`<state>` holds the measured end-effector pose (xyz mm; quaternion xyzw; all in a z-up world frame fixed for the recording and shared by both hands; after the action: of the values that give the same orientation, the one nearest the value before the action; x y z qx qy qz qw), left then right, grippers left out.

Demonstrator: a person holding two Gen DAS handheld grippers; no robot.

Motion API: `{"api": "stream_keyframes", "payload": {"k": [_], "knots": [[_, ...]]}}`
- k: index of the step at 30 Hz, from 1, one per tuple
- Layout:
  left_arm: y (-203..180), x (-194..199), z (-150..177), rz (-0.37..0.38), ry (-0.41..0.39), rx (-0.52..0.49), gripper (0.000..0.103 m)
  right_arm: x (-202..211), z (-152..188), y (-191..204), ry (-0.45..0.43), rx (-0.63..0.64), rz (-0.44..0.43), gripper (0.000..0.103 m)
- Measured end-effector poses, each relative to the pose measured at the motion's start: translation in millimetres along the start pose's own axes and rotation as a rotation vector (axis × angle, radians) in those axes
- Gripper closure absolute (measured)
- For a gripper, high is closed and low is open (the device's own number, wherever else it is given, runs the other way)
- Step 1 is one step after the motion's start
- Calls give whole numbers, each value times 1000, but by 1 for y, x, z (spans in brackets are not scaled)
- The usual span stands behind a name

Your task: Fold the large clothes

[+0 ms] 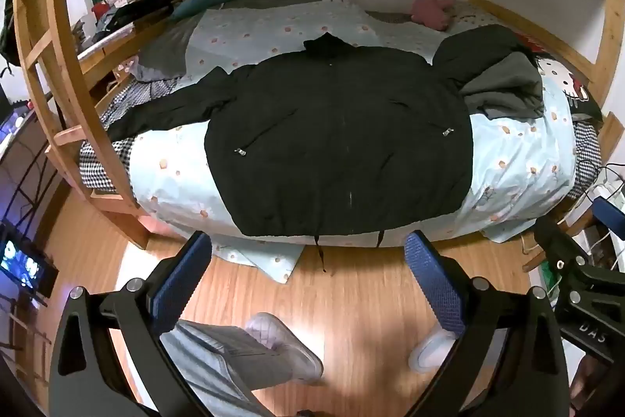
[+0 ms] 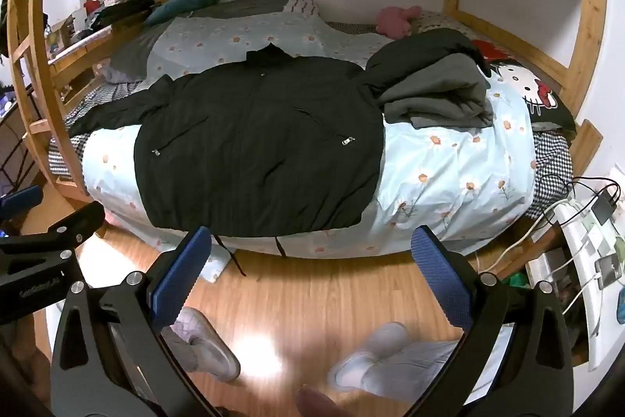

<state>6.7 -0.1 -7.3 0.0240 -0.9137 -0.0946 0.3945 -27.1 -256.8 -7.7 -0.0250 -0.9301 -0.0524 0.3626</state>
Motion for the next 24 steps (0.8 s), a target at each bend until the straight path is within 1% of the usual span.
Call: {"api": "stream_keyframes", "payload": {"k": [1, 11, 15, 18, 24], "knots": [[1, 0, 0, 9, 4, 9, 6, 0, 0, -1, 0, 1, 5, 3], [2, 0, -1, 2, 4, 6, 6, 1, 0, -2, -3, 6, 3, 3], [2, 1, 2, -13, 2, 1, 6, 3, 0, -6, 2, -18, -39, 3], [4, -3, 6, -15, 2, -4, 6, 4, 0, -5, 1, -13, -33, 3], [3, -2, 3, -26, 4, -5, 6, 3, 1, -4, 3, -14, -35, 3]]}}
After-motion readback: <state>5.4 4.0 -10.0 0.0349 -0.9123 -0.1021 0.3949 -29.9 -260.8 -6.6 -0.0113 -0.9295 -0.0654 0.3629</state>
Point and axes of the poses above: each gripper's, at about its wrist camera, not at the fingertips, and x roughly against the way its jaws point, y to its left, z to its underside, the point moved 1 cm from there along -x, roughly the way its jaws point, and after that the axes turned 7 degrees about -z, right-handed, at the moved point
